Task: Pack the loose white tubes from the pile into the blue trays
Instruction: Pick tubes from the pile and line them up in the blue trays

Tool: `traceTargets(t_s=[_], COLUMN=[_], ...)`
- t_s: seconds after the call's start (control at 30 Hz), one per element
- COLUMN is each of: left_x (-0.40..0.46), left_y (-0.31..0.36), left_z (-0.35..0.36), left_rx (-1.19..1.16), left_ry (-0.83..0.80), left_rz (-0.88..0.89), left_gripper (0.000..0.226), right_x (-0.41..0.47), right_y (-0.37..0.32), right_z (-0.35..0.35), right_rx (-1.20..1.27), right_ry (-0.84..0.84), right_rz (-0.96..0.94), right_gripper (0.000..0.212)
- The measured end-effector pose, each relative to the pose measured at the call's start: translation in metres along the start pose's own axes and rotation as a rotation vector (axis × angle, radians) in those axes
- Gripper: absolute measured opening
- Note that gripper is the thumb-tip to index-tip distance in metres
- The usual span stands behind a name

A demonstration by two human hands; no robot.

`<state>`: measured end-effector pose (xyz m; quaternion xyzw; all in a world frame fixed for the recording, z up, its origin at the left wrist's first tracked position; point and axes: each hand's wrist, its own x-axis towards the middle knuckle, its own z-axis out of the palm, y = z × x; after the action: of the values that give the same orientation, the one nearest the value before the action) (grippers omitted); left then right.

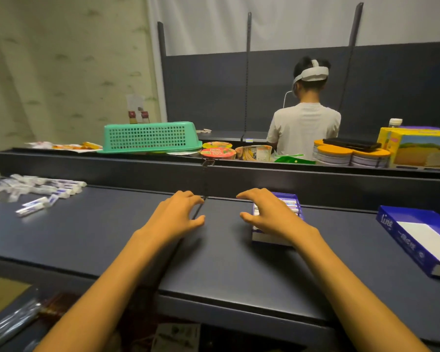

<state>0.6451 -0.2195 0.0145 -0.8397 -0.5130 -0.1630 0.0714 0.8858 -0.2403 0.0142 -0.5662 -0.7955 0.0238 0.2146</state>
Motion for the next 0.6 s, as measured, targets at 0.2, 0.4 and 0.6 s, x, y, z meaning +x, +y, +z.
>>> traceTargets(t_s=[0.2, 0.4, 0.6], left_x=[-0.067, -0.142, -0.199], left_y=[-0.077, -0.177, -0.269], left_z=[-0.032, -0.061, -0.084], left_rx=[0.033, 0.050, 0.031], left_ry=[0.011, 0.009, 0.006], left_rz=[-0.075, -0.147, -0.214], left_gripper=[0.051, 0.051, 0.053], right_x=[0.024, 0.051, 0.087], right_y=[-0.086, -0.206, -0.307], right_z=[0.039, 0.093, 0.131], right_rx=[-0.005, 0.022, 0.006], right_ry=[0.019, -0.009, -0.011], right_rz=[-0.095, -0.185, -0.242], right_gripper=[0.049, 0.049, 0.048])
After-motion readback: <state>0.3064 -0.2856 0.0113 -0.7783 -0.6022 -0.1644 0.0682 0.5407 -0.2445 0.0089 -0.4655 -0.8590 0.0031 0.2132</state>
